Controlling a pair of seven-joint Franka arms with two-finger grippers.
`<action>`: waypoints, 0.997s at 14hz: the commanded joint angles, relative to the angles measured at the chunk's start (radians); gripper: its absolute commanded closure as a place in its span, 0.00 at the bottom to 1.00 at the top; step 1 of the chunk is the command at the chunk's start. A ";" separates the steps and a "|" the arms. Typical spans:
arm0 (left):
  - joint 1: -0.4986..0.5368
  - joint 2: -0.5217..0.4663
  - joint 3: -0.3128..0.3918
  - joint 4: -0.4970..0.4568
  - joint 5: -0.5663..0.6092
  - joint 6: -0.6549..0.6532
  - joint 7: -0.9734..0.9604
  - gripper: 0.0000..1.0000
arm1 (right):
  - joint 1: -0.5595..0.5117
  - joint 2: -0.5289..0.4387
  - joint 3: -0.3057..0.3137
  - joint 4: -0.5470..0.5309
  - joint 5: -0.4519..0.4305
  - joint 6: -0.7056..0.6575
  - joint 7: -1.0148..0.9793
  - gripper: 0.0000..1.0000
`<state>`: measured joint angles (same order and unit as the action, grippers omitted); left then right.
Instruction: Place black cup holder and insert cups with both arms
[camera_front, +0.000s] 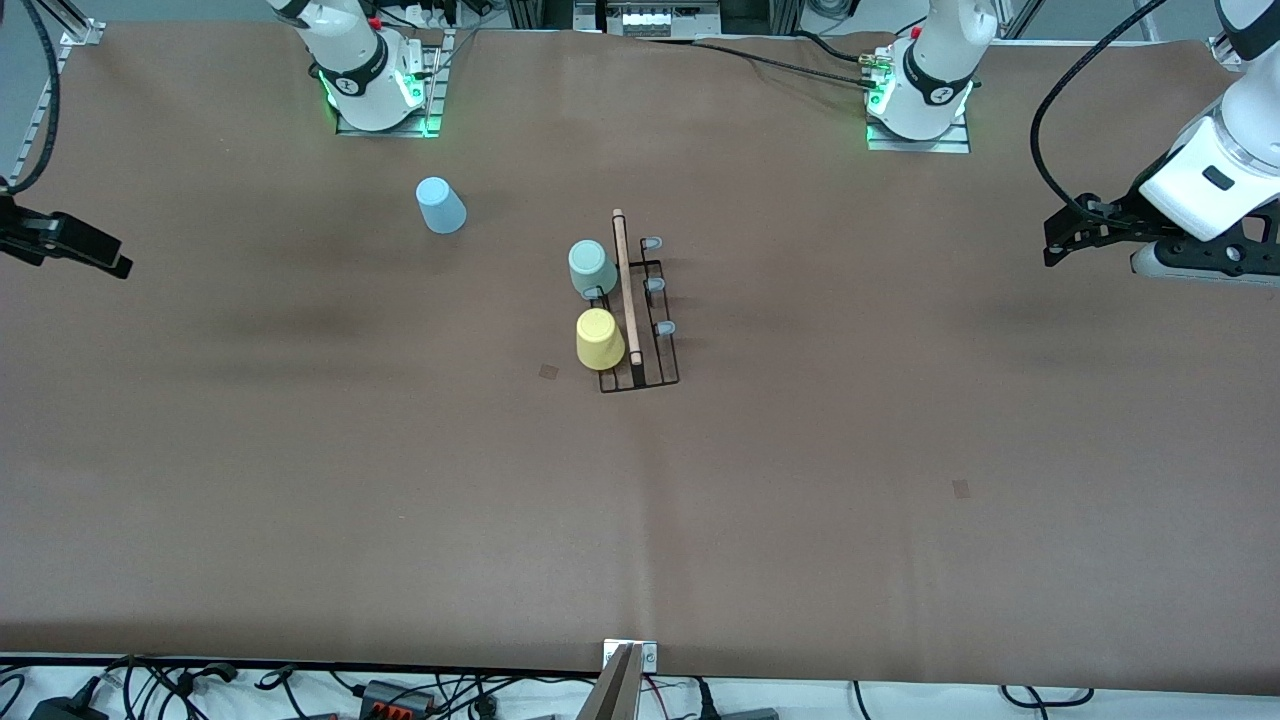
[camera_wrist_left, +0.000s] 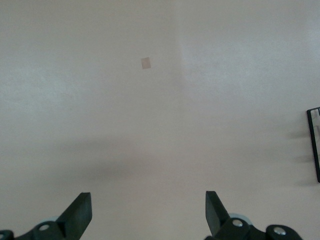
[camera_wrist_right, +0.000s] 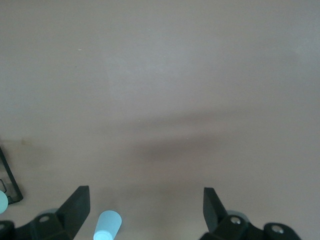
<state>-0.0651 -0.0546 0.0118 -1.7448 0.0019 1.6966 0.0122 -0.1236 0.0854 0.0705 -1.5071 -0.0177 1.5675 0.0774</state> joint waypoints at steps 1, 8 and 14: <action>-0.001 0.010 0.007 0.028 -0.003 -0.023 0.014 0.00 | -0.005 -0.012 0.014 -0.005 -0.004 0.008 0.013 0.00; -0.001 0.010 0.000 0.028 -0.003 -0.023 0.014 0.00 | 0.010 -0.009 -0.003 -0.005 0.007 0.005 0.018 0.00; -0.002 0.010 -0.001 0.030 -0.005 -0.023 0.005 0.00 | 0.030 -0.004 -0.003 0.002 -0.008 0.011 0.012 0.00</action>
<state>-0.0653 -0.0546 0.0108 -1.7446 0.0019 1.6954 0.0127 -0.1105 0.0850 0.0768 -1.5071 -0.0169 1.5726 0.0815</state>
